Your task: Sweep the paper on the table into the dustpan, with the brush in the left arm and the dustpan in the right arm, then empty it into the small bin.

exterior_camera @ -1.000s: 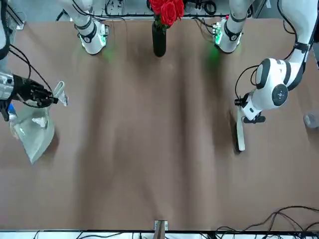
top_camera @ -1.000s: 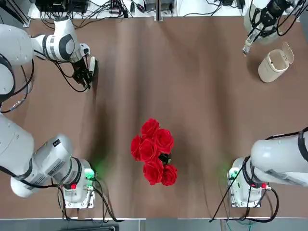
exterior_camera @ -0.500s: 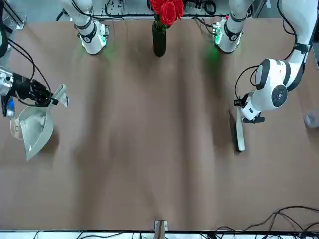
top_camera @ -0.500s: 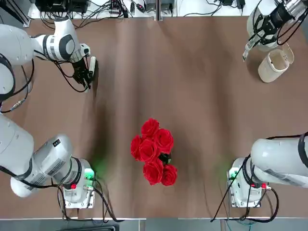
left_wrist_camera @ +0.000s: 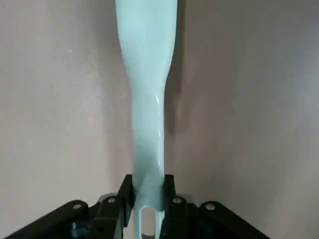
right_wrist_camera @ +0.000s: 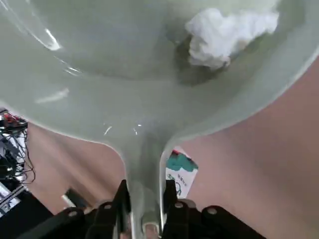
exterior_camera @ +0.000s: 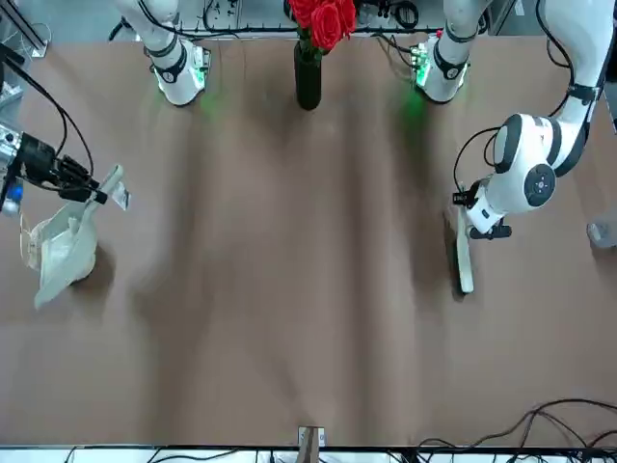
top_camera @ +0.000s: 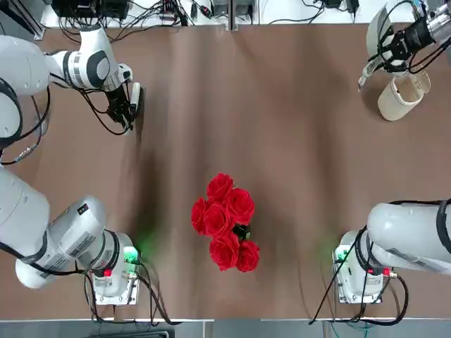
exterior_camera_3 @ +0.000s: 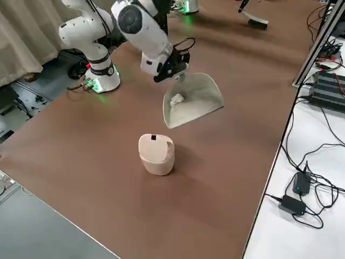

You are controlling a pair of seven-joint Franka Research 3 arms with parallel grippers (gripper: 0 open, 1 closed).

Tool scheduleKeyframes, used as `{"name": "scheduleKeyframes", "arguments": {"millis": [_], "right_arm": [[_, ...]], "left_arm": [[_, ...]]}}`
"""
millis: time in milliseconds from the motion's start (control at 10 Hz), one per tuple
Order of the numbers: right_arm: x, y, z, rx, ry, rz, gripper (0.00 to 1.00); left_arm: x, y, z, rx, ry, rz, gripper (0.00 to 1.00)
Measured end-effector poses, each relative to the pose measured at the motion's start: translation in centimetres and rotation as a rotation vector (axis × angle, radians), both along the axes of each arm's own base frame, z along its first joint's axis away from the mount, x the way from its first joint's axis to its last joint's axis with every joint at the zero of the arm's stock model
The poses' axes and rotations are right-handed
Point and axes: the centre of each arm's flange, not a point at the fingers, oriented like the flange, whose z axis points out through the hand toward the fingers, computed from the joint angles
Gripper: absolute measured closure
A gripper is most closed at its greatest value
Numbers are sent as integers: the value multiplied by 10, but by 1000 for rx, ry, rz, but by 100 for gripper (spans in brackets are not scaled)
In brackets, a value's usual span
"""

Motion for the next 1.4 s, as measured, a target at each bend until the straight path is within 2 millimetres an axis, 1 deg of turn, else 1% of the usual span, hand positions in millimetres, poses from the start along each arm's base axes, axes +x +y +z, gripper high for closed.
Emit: {"name": "scheduleKeyframes", "arguments": {"millis": [200, 400, 600, 700, 800, 900, 1000, 1100, 1200, 1300, 1400], "right_arm": [[-6, -13, -2, 53, 3, -40, 68], [-13, -28, -2, 101, 7, -79, 68], [-22, -43, -7, 168, 42, -113, 68], [-25, -50, -10, 189, 61, -127, 68], [-25, -55, -11, 199, 77, -151, 68], [-21, -58, -11, 212, 102, -173, 68], [-14, -61, -8, 232, 130, -175, 68], [-7, -68, -8, 262, 150, -179, 68], [0, -78, -12, 293, 163, -189, 68], [7, -87, -16, 312, 174, -195, 68], [14, -93, -17, 323, 192, -194, 68]], "left_arm": [[0, 0, -1, -1, 2, -2, 70], [1, 0, -3, -5, 3, -2, 68], [1, 0, -3, -6, 4, -2, 60], [1, 0, -4, -7, 4, -2, 58], [2, 0, -3, -7, 2, -2, 52], [4, 0, -1, -5, -4, 6, 41], [9, 1, 4, 0, -16, 16, 25], [16, 1, 13, 6, -33, 23, 11], [24, 3, 27, 18, -41, 28, 0], [34, 3, 51, 34, -46, 27, 0], [46, 0, 82, 52, -55, 19, 0]]}}
